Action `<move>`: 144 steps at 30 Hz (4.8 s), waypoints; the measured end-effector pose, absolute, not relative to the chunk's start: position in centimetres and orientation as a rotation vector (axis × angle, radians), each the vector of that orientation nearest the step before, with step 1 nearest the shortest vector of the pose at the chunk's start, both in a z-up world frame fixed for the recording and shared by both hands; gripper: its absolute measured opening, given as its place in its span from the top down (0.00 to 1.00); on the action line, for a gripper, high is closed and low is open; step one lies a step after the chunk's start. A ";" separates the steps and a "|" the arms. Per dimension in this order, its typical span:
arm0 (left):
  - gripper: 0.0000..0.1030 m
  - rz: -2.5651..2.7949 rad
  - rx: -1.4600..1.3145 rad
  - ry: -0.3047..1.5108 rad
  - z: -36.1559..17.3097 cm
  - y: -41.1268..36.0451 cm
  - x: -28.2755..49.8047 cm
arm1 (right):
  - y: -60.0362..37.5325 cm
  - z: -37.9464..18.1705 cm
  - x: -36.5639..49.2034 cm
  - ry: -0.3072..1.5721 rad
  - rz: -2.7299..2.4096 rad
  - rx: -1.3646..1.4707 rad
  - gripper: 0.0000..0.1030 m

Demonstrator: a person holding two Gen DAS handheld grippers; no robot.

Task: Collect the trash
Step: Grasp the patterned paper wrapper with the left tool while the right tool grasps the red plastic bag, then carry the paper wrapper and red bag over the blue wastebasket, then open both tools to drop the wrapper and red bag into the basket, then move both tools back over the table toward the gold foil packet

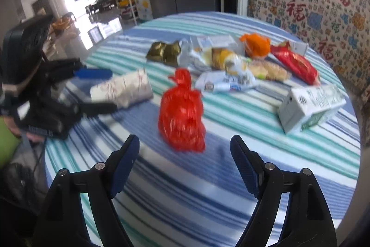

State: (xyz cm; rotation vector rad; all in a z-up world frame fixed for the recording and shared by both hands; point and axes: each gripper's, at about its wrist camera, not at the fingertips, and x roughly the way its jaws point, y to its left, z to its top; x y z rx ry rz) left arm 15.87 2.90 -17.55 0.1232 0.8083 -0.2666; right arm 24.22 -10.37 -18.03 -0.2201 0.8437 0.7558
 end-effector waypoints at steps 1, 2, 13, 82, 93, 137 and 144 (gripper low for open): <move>0.33 -0.260 0.133 0.805 -17.7 2.7 16.0 | -9.7 -18.0 24.4 0.834 0.756 -0.228 0.20; 0.33 -0.253 0.137 0.803 -17.7 2.6 16.1 | -8.9 -17.9 24.6 0.827 0.756 -0.243 0.20; 0.66 -0.224 0.110 0.788 -17.4 3.1 16.2 | -9.2 -18.3 24.4 0.869 0.706 -0.194 0.75; 0.63 -0.712 0.066 1.038 -25.9 -43.3 28.5 | -57.3 -22.9 22.2 1.008 -0.203 0.487 0.70; 0.43 -0.713 0.086 1.029 -26.2 -43.8 28.7 | -58.2 -21.7 21.4 0.914 -0.254 0.533 0.39; 0.18 -0.123 0.080 0.925 -20.0 4.9 20.5 | -16.8 -21.0 25.0 0.943 0.107 -0.019 0.00; 0.00 -0.221 0.133 0.950 -20.1 8.6 25.6 | -17.0 -21.0 25.2 0.944 0.109 -0.021 0.00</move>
